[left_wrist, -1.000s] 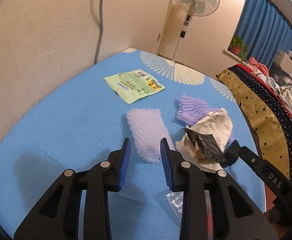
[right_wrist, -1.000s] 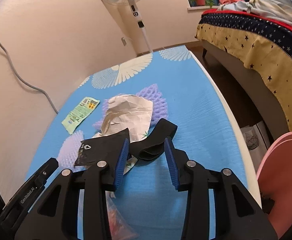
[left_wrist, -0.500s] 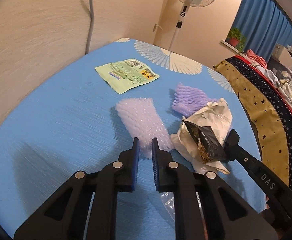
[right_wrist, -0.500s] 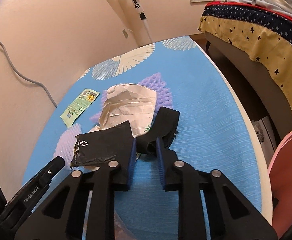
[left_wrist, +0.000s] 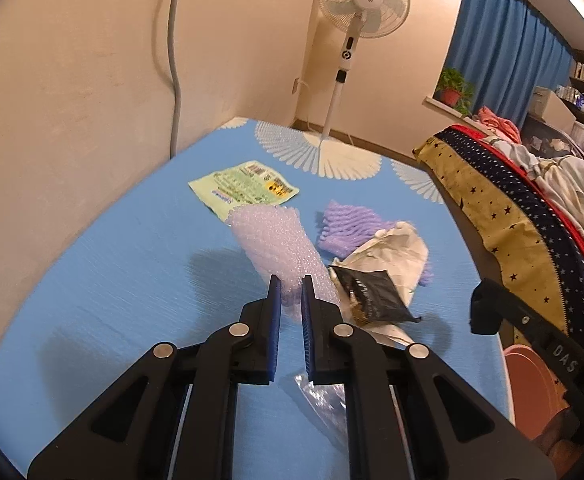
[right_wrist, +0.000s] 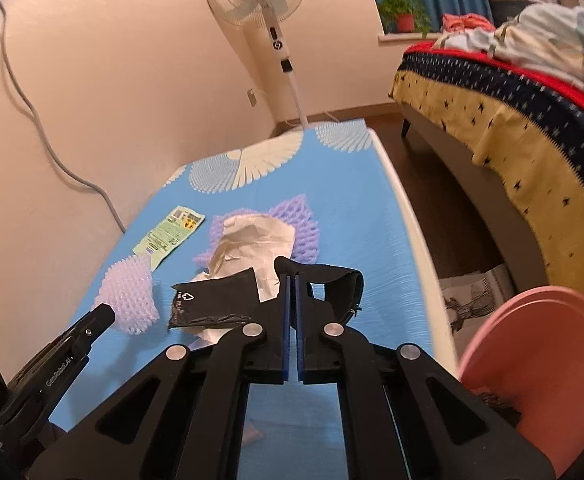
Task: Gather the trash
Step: 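Grasp the black plastic pouch with the right tool while the left tool grasps the white foam mesh sleeve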
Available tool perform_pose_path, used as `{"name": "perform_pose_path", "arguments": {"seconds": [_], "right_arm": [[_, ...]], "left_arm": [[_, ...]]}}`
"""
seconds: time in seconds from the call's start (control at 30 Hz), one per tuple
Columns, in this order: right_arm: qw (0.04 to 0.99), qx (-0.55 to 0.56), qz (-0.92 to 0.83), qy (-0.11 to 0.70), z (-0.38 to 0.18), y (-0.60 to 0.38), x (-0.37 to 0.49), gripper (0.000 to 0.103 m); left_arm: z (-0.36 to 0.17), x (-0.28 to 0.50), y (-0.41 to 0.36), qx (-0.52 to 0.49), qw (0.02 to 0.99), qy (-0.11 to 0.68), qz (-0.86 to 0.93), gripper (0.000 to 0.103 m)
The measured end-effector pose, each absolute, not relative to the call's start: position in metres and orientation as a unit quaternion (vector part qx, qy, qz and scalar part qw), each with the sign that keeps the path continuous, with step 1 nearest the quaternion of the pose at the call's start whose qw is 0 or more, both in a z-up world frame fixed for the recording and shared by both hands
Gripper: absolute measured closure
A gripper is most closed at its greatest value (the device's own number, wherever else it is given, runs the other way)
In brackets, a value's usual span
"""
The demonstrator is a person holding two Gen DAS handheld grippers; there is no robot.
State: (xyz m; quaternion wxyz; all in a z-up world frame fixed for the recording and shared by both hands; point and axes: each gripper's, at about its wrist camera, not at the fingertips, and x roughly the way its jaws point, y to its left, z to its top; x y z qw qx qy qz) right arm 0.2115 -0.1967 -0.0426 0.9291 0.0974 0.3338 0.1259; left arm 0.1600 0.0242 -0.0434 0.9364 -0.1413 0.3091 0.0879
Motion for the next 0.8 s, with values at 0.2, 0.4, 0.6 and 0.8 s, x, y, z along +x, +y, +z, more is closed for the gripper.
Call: {"name": "perform_pose_path", "arguments": {"seconds": [0.2,0.4,0.6,0.8], "right_arm": [[0.938,0.079,0.125,0.314,-0.015,-0.21,0.184,0.101],[0.945,0.063,0.116,0.299,0.008,-0.228,0.153,0.101],[0.951,0.055,0.104,0.287,0.023,-0.246,0.124,0.101],[0.957,0.053,0.085,0.272,0.034,-0.266,0.099,0.101]], "left_arm": [[-0.026,0.137,0.011,-0.127,0.945,0.293,0.072,0.093],[-0.012,0.115,-0.005,-0.111,0.952,0.28,0.053,0.093],[-0.001,0.096,-0.027,-0.092,0.959,0.267,0.031,0.093],[0.004,0.083,-0.047,-0.074,0.963,0.26,0.012,0.093]]}}
